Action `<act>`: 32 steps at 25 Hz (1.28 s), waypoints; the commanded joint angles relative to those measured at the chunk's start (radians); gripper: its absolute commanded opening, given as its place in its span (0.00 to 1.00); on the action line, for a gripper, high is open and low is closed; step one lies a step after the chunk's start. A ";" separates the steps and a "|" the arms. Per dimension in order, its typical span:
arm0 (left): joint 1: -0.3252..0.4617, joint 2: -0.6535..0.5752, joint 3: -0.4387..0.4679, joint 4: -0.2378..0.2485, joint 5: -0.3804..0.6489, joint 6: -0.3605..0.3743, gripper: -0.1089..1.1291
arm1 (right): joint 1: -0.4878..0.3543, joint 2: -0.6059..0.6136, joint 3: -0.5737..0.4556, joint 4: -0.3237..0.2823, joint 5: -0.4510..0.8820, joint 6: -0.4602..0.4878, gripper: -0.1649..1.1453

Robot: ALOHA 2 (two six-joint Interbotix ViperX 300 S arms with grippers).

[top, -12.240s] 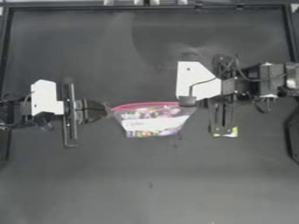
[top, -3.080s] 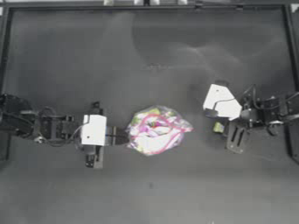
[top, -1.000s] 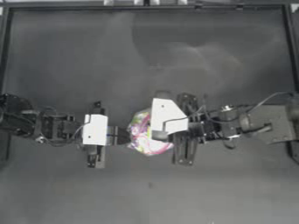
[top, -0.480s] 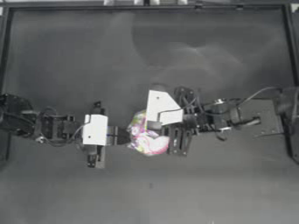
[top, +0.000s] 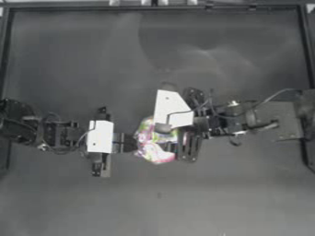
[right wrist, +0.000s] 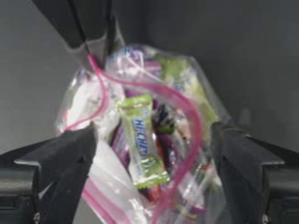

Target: Put candy in bag

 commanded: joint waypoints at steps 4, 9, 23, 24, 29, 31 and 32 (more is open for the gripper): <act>0.000 -0.031 -0.018 0.000 -0.003 0.000 0.16 | 0.017 -0.143 0.000 -0.012 0.025 0.003 0.89; 0.005 -0.069 -0.014 0.000 -0.002 0.015 0.16 | 0.017 -0.202 0.038 -0.012 0.031 0.011 0.89; 0.012 -0.184 -0.021 -0.002 0.063 0.077 0.16 | 0.017 -0.276 0.097 -0.012 0.031 0.012 0.89; 0.014 -0.187 -0.021 -0.002 0.063 0.078 0.16 | 0.018 -0.279 0.098 -0.012 0.031 0.012 0.89; 0.015 -0.218 -0.014 0.000 0.064 0.081 0.16 | 0.017 -0.284 0.103 -0.012 0.032 0.014 0.89; 0.015 -0.229 -0.009 0.000 0.067 0.083 0.16 | 0.017 -0.285 0.104 -0.012 0.031 0.014 0.89; 0.015 -0.236 -0.006 0.000 0.072 0.083 0.16 | 0.017 -0.284 0.104 -0.012 0.032 0.012 0.89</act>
